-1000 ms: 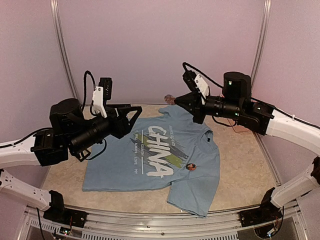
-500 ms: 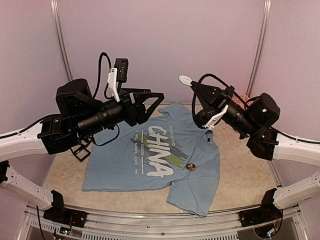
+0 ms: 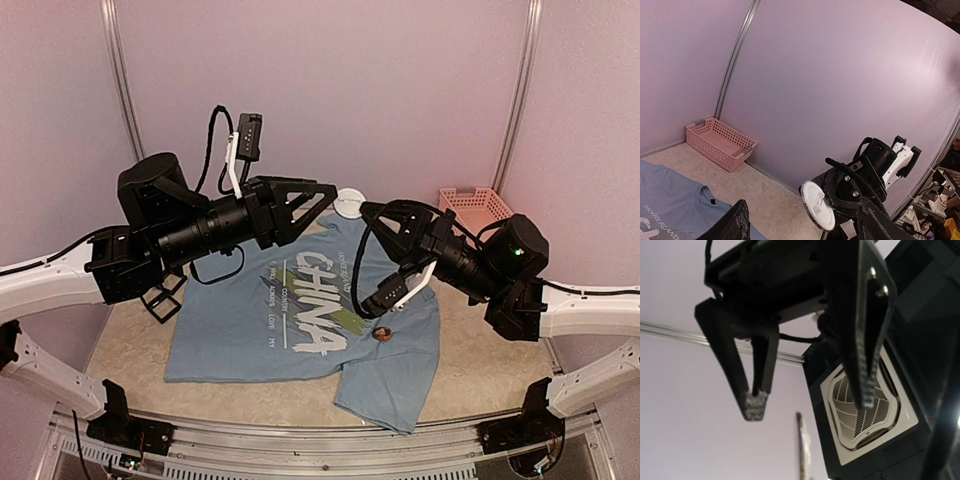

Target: Pin the brooch onto the clothing

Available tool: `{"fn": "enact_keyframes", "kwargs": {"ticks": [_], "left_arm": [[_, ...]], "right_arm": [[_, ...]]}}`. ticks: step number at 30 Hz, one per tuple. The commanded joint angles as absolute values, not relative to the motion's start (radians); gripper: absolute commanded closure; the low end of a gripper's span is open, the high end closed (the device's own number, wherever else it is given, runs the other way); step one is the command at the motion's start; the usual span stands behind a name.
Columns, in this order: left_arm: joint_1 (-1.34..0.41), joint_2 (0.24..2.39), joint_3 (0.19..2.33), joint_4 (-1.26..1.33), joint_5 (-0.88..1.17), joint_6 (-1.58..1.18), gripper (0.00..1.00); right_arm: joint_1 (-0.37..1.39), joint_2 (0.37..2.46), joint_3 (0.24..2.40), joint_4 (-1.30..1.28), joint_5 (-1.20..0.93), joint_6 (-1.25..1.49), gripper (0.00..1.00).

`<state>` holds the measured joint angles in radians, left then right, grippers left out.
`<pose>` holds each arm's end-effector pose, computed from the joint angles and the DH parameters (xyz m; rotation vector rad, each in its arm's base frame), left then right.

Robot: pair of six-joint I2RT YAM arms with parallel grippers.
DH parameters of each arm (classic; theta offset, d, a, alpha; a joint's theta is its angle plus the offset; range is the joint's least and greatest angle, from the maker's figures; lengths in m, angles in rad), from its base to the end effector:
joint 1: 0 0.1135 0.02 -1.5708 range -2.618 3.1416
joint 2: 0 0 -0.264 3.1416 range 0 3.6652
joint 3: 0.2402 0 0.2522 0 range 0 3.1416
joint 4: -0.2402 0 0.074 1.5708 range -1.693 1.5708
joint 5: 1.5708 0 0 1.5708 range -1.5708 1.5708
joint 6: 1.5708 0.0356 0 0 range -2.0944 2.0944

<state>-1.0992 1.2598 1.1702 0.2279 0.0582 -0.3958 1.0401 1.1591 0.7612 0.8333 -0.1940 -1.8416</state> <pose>0.1331 -0.2656 0.4178 0.5864 1.4466 -1.2517 0.1268 0.2296 0.3618 -1.1639 -0.0250 -0.6009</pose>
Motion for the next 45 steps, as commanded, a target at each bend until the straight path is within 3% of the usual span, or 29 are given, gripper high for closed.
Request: {"fn": "enact_keyframes", "kwargs": {"ticks": [1, 6, 10, 14, 21, 28, 35, 41, 45], "left_arm": [[-1.086, 1.256, 1.165, 0.296, 0.096, -0.451, 0.33], [-1.131, 1.272, 1.106, 0.442, 0.103, -0.431, 0.36], [-1.224, 1.273, 1.036, 0.636, -0.114, -0.327, 0.25], [-1.251, 1.313, 1.041, 0.731, -0.216, -0.341, 0.21], [-1.242, 1.374, 1.091, 0.679, -0.238, -0.406, 0.51], [-1.227, 1.388, 1.110, 0.695, -0.154, -0.424, 0.56], [-1.207, 1.414, 1.123, 0.717, -0.057, -0.458, 0.72], [-1.197, 1.432, 1.140, 0.700, -0.007, -0.468, 0.98], [-1.195, 1.430, 1.133, 0.701, -0.006, -0.457, 1.00]], "right_arm": [[1.057, 1.156, 0.752, 0.870, -0.182, -1.862, 1.00], [1.084, 1.176, 0.770, 1.008, -0.077, -1.674, 1.00], [1.117, 1.213, 0.755, 1.096, -0.022, -1.706, 1.00], [1.139, 1.217, 0.752, 1.123, 0.002, -1.740, 1.00], [1.148, 1.189, 0.748, 1.081, 0.002, -1.734, 1.00], [1.162, 1.201, 0.748, 1.092, 0.029, -1.768, 1.00], [1.173, 1.215, 0.752, 1.078, 0.051, -1.809, 1.00], [1.173, 1.213, 0.753, 1.091, 0.059, -1.793, 1.00], [1.173, 1.211, 0.752, 1.084, 0.060, -1.773, 1.00]]}}
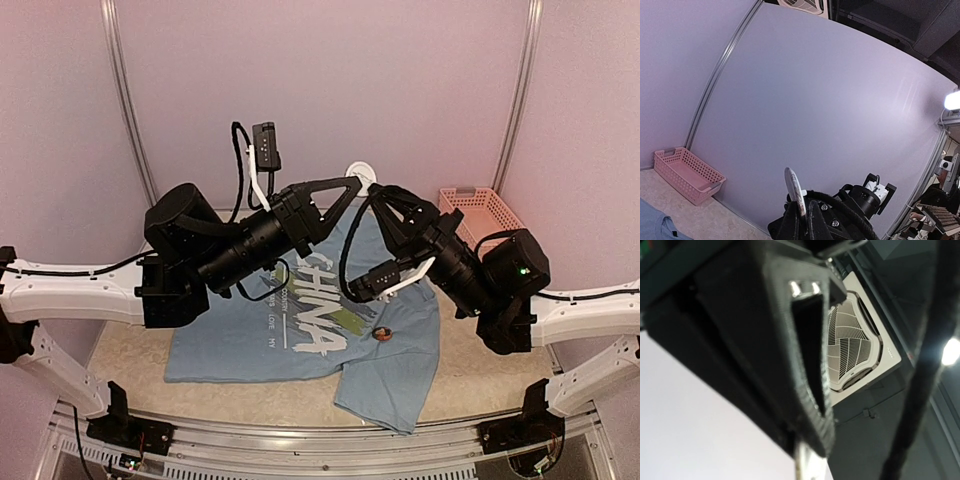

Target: Pin the brooch onto the clothing

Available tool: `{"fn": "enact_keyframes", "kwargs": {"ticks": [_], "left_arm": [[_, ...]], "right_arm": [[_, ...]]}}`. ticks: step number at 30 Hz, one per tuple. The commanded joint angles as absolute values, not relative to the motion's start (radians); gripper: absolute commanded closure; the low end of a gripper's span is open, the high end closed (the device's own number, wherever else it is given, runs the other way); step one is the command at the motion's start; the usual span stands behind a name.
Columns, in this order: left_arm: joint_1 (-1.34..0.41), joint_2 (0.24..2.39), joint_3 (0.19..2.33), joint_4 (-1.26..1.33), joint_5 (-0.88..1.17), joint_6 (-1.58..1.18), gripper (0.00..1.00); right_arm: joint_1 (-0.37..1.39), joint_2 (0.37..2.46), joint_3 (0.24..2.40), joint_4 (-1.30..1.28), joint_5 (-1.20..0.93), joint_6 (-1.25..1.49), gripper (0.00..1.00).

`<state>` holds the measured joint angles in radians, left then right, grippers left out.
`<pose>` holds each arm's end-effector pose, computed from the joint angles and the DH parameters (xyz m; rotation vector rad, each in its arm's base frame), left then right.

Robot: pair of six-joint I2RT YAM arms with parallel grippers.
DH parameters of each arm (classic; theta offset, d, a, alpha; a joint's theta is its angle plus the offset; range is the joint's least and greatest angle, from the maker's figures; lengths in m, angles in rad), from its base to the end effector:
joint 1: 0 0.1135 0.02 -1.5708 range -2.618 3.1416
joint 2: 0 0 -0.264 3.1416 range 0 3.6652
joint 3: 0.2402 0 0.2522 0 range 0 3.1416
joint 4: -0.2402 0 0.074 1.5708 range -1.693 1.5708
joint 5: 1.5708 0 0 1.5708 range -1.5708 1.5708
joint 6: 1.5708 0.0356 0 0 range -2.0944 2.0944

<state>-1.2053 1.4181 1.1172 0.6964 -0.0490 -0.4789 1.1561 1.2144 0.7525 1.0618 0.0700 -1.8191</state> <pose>0.1205 -0.3101 0.4013 0.4185 1.2361 -1.4392 0.1088 0.2409 0.3673 -0.9803 0.1476 -0.6430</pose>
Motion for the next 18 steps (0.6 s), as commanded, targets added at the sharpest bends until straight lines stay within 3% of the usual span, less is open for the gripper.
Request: {"fn": "enact_keyframes", "kwargs": {"ticks": [1, 2, 6, 10, 13, 16, 18], "left_arm": [[-1.194, 1.428, 1.131, 0.701, -0.006, -0.454, 1.00], [-1.194, 1.425, 1.130, 0.697, -0.006, -0.445, 1.00], [-1.192, 1.393, 1.113, 0.633, -0.054, -0.369, 1.00], [-1.193, 1.325, 1.091, 0.527, -0.193, -0.225, 1.00], [-1.198, 1.285, 1.097, 0.434, -0.225, -0.103, 1.00], [-1.212, 1.259, 1.121, 0.320, -0.185, 0.031, 1.00], [-1.225, 1.251, 1.153, 0.231, -0.179, 0.097, 1.00]], "right_arm": [[1.173, 1.208, 0.751, 1.078, 0.057, -1.753, 1.00], [1.174, 1.203, 0.752, 1.072, 0.056, -1.726, 1.00], [1.173, 1.136, 0.770, 0.986, 0.073, -1.506, 0.53], [1.155, 1.026, 0.881, 0.637, 0.086, -1.141, 0.27], [1.093, 0.970, 1.000, 0.321, -0.044, -0.794, 0.21], [0.972, 0.987, 1.180, -0.040, -0.324, -0.513, 0.10], [0.887, 1.066, 1.356, -0.290, -0.400, -0.356, 0.13]]}}
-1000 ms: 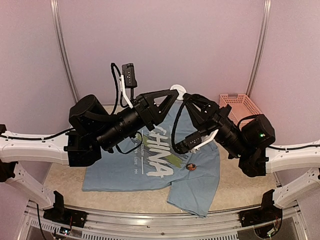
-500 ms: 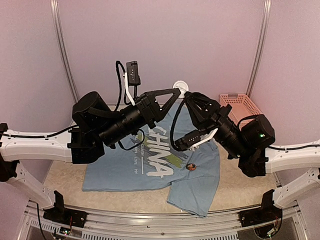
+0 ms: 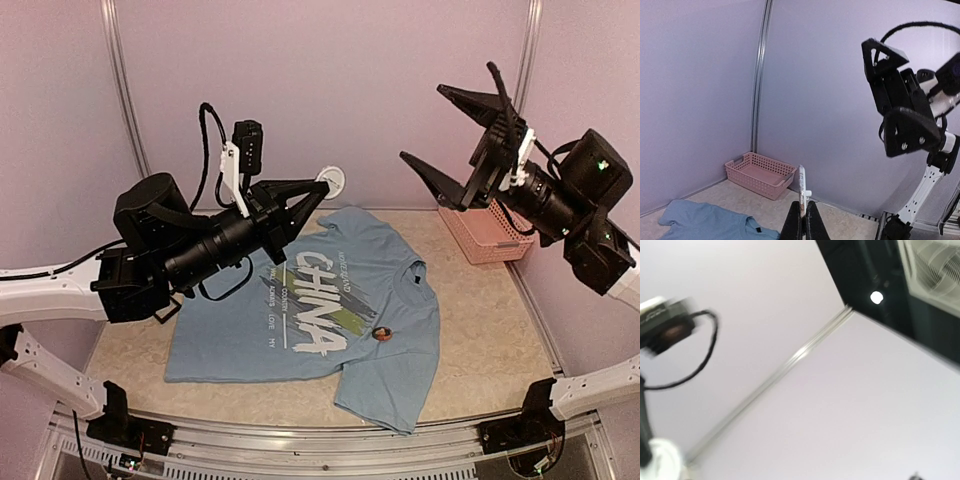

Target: Pin the brooch onto the clothing

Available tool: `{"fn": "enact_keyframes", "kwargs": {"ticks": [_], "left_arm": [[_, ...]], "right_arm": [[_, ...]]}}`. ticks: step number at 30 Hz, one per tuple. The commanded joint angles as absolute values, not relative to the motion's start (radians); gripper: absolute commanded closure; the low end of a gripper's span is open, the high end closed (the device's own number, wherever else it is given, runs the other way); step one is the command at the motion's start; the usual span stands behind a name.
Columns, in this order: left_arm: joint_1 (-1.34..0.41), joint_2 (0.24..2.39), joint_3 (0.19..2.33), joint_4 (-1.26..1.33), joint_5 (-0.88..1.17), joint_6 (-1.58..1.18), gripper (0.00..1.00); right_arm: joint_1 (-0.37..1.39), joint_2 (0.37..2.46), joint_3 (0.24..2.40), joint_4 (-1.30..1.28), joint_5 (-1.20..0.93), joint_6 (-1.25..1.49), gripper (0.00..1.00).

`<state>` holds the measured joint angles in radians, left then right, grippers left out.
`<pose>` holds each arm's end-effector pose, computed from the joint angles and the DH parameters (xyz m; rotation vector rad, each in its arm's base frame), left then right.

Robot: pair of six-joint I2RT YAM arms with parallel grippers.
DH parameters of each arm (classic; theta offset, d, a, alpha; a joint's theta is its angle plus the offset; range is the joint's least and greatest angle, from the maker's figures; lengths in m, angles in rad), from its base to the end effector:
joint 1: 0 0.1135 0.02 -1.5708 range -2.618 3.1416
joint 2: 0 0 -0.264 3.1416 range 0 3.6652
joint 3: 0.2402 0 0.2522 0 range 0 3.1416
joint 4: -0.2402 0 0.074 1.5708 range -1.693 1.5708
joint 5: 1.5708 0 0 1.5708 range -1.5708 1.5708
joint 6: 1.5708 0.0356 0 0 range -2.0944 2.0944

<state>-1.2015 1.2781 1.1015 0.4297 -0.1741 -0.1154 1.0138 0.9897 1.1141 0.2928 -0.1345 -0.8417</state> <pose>0.1144 -0.2786 0.4096 0.5810 1.2641 -0.9971 0.1073 0.1813 0.4684 -0.9955 0.5966 0.2300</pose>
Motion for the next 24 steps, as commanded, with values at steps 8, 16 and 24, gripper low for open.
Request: {"fn": "enact_keyframes", "kwargs": {"ticks": [8, 16, 24], "left_arm": [[-1.269, 1.245, 1.248, 0.007, -0.077, 0.237, 1.00], [-1.273, 1.285, 1.320, -0.119, -0.049, 0.234, 1.00], [-1.273, 1.292, 1.334, -0.157, -0.047, 0.231, 1.00]], "right_arm": [[0.819, 1.269, 1.601, -0.666, -0.815, -0.207, 0.43], [0.819, 1.314, 1.518, -0.614, -0.838, -0.200, 0.66], [0.819, 1.300, 1.504, -0.588, -0.867, -0.210, 0.58]]}}
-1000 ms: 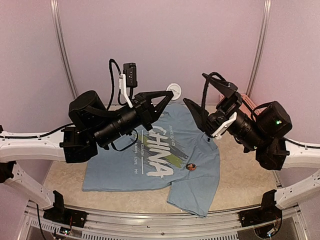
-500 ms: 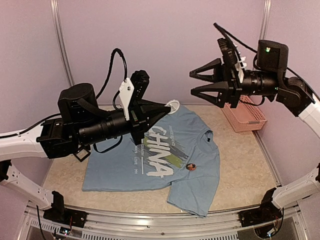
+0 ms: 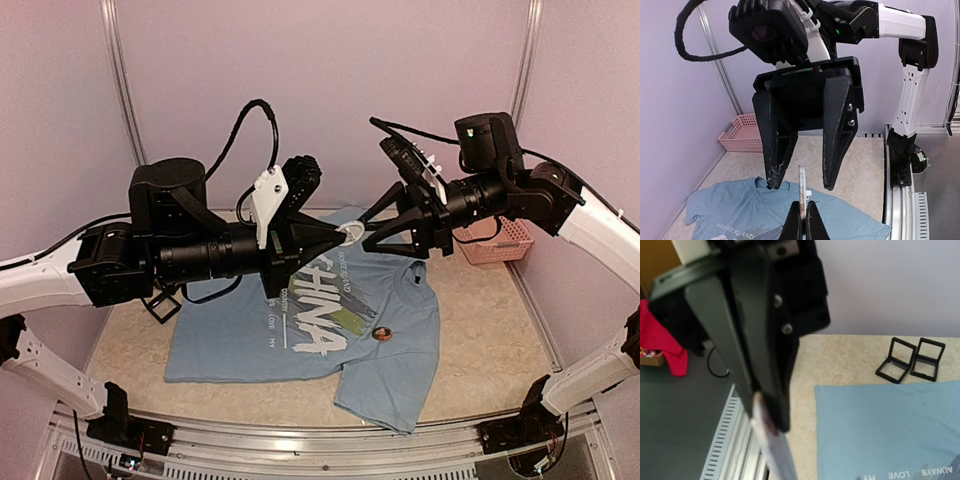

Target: Pin the brooch onto the clothing

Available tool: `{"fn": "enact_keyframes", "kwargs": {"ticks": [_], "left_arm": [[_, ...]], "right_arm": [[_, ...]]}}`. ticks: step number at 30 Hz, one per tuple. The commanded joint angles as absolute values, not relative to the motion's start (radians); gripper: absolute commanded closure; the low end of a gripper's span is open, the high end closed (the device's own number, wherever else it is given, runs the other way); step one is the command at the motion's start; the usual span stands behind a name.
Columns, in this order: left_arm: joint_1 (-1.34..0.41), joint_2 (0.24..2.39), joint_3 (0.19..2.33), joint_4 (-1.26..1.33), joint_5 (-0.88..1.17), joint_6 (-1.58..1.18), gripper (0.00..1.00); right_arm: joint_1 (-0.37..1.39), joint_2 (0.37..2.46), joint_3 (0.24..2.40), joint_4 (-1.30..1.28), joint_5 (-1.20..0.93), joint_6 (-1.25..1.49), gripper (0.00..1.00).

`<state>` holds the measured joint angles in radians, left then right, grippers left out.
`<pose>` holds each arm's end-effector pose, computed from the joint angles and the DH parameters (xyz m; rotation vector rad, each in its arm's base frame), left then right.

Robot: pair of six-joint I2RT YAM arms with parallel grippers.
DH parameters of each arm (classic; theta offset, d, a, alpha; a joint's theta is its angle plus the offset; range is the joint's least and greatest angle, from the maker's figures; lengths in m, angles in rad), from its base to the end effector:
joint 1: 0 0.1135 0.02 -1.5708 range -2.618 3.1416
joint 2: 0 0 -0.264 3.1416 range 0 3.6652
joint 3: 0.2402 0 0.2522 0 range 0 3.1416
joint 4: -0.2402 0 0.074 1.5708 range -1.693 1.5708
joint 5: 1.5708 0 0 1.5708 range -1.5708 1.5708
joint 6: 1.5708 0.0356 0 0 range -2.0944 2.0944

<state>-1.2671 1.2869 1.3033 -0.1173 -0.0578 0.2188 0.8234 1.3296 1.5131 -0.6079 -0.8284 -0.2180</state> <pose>0.0914 -0.2847 0.4199 1.1340 1.3013 -0.7374 0.1685 0.2204 0.4332 -1.4653 1.4311 1.2060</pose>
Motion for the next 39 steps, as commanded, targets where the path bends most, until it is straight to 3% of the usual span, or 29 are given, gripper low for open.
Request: {"fn": "enact_keyframes", "kwargs": {"ticks": [1, 7, 15, 21, 25, 26, 27, 29, 32, 35, 39], "left_arm": [[-1.274, 1.293, 1.337, -0.160, -0.046, 0.231, 1.00], [-1.273, 1.305, 1.346, -0.158, -0.032, 0.222, 1.00], [-1.273, 1.315, 1.356, -0.148, -0.013, 0.224, 1.00], [-1.274, 1.329, 1.363, -0.151, -0.007, 0.220, 1.00], [-1.273, 1.335, 1.354, -0.098, -0.093, 0.184, 1.00], [-1.269, 1.330, 1.343, -0.071, -0.129, 0.170, 0.95], [-1.263, 1.324, 1.324, -0.034, -0.161, 0.151, 0.77], [-1.242, 1.292, 1.262, 0.075, -0.177, 0.102, 0.57], [-1.185, 1.227, 1.114, 0.285, -0.155, -0.017, 0.51], [-1.115, 1.156, 0.990, 0.469, -0.023, -0.126, 0.39], [-1.122, 1.173, 1.015, 0.469, 0.122, -0.113, 0.25]], "right_arm": [[0.820, 1.293, 1.497, -0.569, -0.868, -0.203, 0.60], [0.818, 1.273, 1.453, -0.478, -0.878, -0.169, 0.74], [0.820, 1.276, 1.425, -0.439, -0.896, -0.153, 0.77], [0.823, 1.271, 1.405, -0.407, -0.920, -0.137, 1.00], [0.828, 1.244, 1.363, -0.333, -0.882, -0.102, 1.00], [0.827, 1.229, 1.345, -0.298, -0.862, -0.082, 1.00], [0.825, 1.212, 1.324, -0.259, -0.843, -0.060, 1.00], [0.819, 1.174, 1.273, -0.146, -0.810, 0.016, 1.00], [0.819, 1.112, 1.129, 0.171, -0.820, 0.193, 1.00], [0.822, 1.089, 0.996, 0.462, -0.806, 0.338, 1.00], [0.841, 1.089, 0.967, 0.498, -0.730, 0.334, 1.00]]}}
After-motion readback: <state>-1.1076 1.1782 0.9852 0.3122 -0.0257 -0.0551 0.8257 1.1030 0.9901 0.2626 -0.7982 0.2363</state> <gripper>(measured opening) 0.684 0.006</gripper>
